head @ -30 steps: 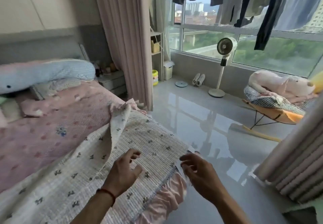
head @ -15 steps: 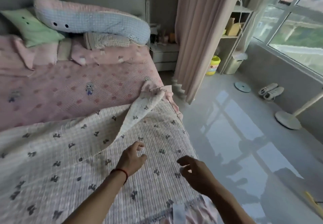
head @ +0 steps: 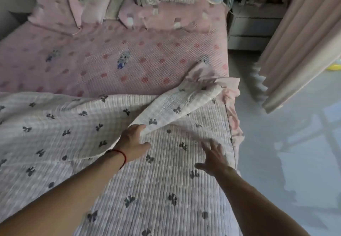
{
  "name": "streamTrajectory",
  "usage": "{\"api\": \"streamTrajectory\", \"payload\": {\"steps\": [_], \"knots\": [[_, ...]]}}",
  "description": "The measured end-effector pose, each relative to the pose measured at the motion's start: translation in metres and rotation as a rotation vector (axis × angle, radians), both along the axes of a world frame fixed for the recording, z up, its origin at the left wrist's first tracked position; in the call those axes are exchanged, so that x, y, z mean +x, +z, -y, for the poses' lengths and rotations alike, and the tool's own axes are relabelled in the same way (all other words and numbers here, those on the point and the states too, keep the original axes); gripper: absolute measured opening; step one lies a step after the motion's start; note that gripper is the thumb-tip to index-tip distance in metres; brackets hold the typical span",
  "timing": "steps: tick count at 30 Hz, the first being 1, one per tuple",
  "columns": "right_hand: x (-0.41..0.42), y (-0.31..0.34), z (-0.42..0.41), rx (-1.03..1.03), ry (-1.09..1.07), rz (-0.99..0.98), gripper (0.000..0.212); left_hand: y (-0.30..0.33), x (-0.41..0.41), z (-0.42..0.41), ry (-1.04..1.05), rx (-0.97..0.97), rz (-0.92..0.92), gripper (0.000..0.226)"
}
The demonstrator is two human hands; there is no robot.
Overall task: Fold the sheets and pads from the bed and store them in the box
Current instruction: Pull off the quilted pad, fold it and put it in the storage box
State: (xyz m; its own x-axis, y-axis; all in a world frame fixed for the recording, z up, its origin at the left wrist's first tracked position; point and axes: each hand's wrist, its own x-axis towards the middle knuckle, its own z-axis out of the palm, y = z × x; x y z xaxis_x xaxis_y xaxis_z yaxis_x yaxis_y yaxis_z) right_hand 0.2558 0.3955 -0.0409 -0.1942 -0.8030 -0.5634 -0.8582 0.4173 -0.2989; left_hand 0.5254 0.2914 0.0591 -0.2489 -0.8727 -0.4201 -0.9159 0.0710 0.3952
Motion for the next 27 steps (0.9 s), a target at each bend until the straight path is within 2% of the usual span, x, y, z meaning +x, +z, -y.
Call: {"api": "streamTrajectory", "payload": {"steps": [2,5,7,10,12,14,17,20,22,24,25,26,27], "knots": [[-0.007,-0.031,0.008,-0.036,0.059,-0.079,0.099,-0.030,-0.028,0.032,0.007,-0.121,0.051,0.073],[-0.009,-0.075,0.018,-0.137,0.036,-0.129,0.097,-0.086,-0.067,0.084,0.103,-0.230,0.119,0.081],[-0.011,-0.088,0.019,-0.115,0.033,-0.111,0.106,-0.101,-0.087,0.108,0.182,-0.219,0.095,0.083],[-0.012,-0.095,0.020,-0.103,0.014,-0.083,0.115,-0.095,-0.110,0.132,0.290,-0.039,-0.109,0.069],[-0.008,-0.102,0.021,-0.082,-0.039,-0.083,0.117,-0.083,-0.123,0.125,0.171,0.042,-0.207,0.046],[-0.004,-0.106,0.022,-0.102,-0.064,-0.070,0.117,-0.070,-0.132,0.100,-0.044,-0.035,-0.147,0.031],[-0.004,-0.106,0.028,-0.110,-0.072,-0.054,0.112,-0.055,-0.137,0.039,-0.279,-0.158,-0.113,0.027],[-0.015,-0.102,0.030,-0.079,-0.019,0.057,0.108,-0.043,-0.138,-0.024,-0.435,-0.251,-0.042,0.038],[-0.042,-0.091,0.018,-0.091,-0.002,0.311,0.091,-0.039,-0.134,-0.064,-0.500,-0.288,0.025,0.045],[-0.074,-0.060,-0.014,-0.154,-0.238,0.630,0.047,-0.039,-0.127,-0.104,-0.591,-0.329,0.058,0.045],[-0.089,-0.045,-0.037,-0.223,-0.370,0.712,0.030,-0.047,-0.120,-0.121,-0.620,-0.365,0.052,0.042],[-0.098,-0.025,-0.058,-0.291,-0.469,0.737,0.023,-0.052,-0.116,-0.136,-0.633,-0.355,0.057,0.036],[-0.097,-0.010,-0.080,-0.328,-0.513,0.678,0.023,-0.061,-0.113,-0.157,-0.650,-0.368,0.063,0.031]]}}
